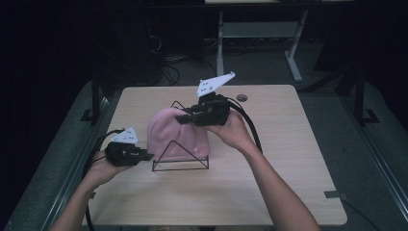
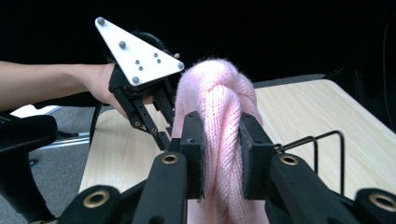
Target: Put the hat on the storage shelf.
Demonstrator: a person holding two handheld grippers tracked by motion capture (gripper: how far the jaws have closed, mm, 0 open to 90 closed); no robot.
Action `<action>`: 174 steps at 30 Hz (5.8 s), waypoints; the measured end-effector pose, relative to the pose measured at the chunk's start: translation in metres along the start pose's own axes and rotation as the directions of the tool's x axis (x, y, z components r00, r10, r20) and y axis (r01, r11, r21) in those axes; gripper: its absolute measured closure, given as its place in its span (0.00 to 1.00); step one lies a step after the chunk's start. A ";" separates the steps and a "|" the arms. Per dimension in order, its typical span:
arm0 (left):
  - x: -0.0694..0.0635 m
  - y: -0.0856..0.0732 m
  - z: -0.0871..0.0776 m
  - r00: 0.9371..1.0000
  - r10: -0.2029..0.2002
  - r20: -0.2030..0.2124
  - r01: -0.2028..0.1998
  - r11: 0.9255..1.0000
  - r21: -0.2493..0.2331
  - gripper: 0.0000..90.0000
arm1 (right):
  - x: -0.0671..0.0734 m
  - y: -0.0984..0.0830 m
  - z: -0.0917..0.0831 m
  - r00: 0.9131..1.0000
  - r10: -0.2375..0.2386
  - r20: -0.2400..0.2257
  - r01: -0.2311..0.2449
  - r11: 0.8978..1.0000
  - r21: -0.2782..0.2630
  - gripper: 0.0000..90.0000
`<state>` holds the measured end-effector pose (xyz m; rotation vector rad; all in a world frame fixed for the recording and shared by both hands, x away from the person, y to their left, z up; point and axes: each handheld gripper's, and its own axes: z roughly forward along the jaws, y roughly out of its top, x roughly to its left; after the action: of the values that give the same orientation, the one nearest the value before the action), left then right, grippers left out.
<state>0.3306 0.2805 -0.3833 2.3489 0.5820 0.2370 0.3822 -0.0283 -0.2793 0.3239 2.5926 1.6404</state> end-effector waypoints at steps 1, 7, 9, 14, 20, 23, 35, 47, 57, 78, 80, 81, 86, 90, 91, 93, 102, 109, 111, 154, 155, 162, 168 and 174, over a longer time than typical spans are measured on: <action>0.000 -0.001 0.001 1.000 -0.012 0.002 0.012 1.000 -0.004 0.88 | 0.000 -0.001 0.001 1.000 -0.001 -0.001 0.001 1.000 0.003 0.83; 0.002 -0.006 0.004 1.000 -0.018 0.001 0.018 1.000 0.017 0.88 | -0.001 -0.008 0.006 1.000 0.012 -0.009 -0.012 1.000 0.010 0.83; 0.002 -0.008 0.004 1.000 -0.022 0.000 0.022 1.000 0.021 0.88 | -0.001 -0.009 0.007 1.000 0.014 -0.010 -0.014 1.000 0.011 0.83; 0.003 -0.011 0.006 1.000 -0.027 -0.002 0.027 0.999 0.032 0.88 | 0.000 -0.012 0.011 1.000 0.018 -0.016 -0.018 1.000 0.017 0.83; 0.003 -0.013 0.009 1.000 -0.030 -0.004 0.030 0.999 0.036 0.88 | -0.001 -0.016 0.013 0.999 0.028 -0.018 -0.027 0.999 0.018 0.83; 0.003 -0.015 0.011 0.999 -0.034 -0.001 0.034 0.999 0.038 0.88 | -0.001 -0.017 0.014 0.999 0.028 -0.019 -0.027 1.000 0.014 0.83; 0.002 -0.022 0.018 0.999 -0.049 0.003 0.048 0.997 0.053 0.87 | 0.001 -0.022 0.020 0.998 0.036 -0.046 -0.034 0.998 0.044 0.82; 0.003 -0.026 0.023 0.999 -0.054 0.007 0.053 0.996 0.077 0.87 | 0.000 -0.030 0.024 0.998 0.041 -0.056 -0.038 0.998 0.059 0.82; 0.004 -0.022 0.016 0.999 -0.051 0.014 0.051 0.998 0.029 0.77 | 0.000 -0.038 0.029 0.996 0.060 -0.063 -0.055 0.996 0.076 0.80; 0.002 -0.003 0.015 0.999 -0.033 -0.011 0.033 0.999 -0.030 0.91 | -0.002 -0.045 0.020 0.994 0.081 -0.079 -0.076 0.996 0.056 0.62; 0.002 -0.002 0.015 1.000 -0.017 -0.015 0.017 1.000 -0.025 0.94 | -0.002 -0.045 0.019 0.993 0.084 -0.078 -0.079 0.995 0.055 0.64; 0.001 -0.002 0.015 1.000 -0.018 -0.023 0.017 0.999 -0.029 0.95 | -0.002 -0.046 0.019 0.994 0.079 -0.078 -0.075 0.996 0.054 0.67; 0.001 -0.003 0.012 0.999 -0.004 -0.043 0.002 1.000 -0.029 0.98 | -0.001 -0.044 0.019 0.996 0.057 -0.068 -0.054 0.997 0.053 0.81; 0.000 -0.006 0.007 0.999 -0.009 -0.047 0.007 0.999 -0.036 0.98 | 0.000 -0.042 0.021 0.997 0.041 -0.070 -0.037 0.998 0.050 0.83; 0.000 -0.006 0.005 0.999 -0.005 -0.049 0.003 0.999 -0.041 0.98 | 0.000 -0.041 0.022 0.996 0.041 -0.073 -0.037 0.998 0.050 0.83; -0.002 -0.007 0.002 0.999 -0.005 -0.051 0.002 0.999 -0.049 0.98 | 0.000 -0.039 0.022 0.997 0.034 -0.076 -0.031 0.998 0.048 0.83; -0.008 -0.013 -0.005 0.999 0.014 -0.050 -0.016 0.999 -0.034 0.98 | 0.002 -0.032 0.026 0.996 0.022 -0.084 -0.018 0.999 0.050 0.81; -0.003 -0.017 -0.001 0.998 -0.007 -0.057 0.006 1.000 -0.025 0.98 | 0.000 -0.035 0.028 0.996 0.037 -0.076 -0.033 0.998 0.061 0.72; -0.002 -0.016 0.000 0.998 -0.011 -0.059 0.009 1.000 -0.025 0.98 | -0.001 -0.036 0.027 0.996 0.043 -0.078 -0.038 0.997 0.066 0.71; 0.000 -0.019 -0.013 0.995 -0.092 -0.049 0.088 0.993 -0.083 0.61 | -0.004 -0.090 -0.065 0.981 0.163 0.100 -0.164 0.986 -0.002 0.35; 0.000 -0.020 -0.013 0.994 -0.096 -0.050 0.092 0.992 -0.085 0.61 | -0.005 -0.092 -0.067 0.980 0.168 0.107 -0.168 0.986 -0.005 0.34; 0.000 -0.024 -0.015 0.991 -0.123 -0.060 0.117 0.988 -0.096 0.52 | -0.007 -0.105 -0.083 0.970 0.190 0.152 -0.191 0.982 -0.007 0.31; 0.001 -0.029 -0.015 0.986 -0.157 -0.063 0.150 0.984 -0.101 0.46 | -0.008 -0.119 -0.094 0.959 0.213 0.190 -0.214 0.977 -0.013 0.30; 0.001 -0.033 -0.016 0.983 -0.175 -0.064 0.168 0.980 -0.104 0.41 | -0.009 -0.131 -0.102 0.948 0.238 0.211 -0.242 0.970 -0.009 0.29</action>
<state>0.3152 0.3117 -0.3934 2.1885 0.7862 0.2671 0.3560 -0.1751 -0.3537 0.7981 2.4886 1.5510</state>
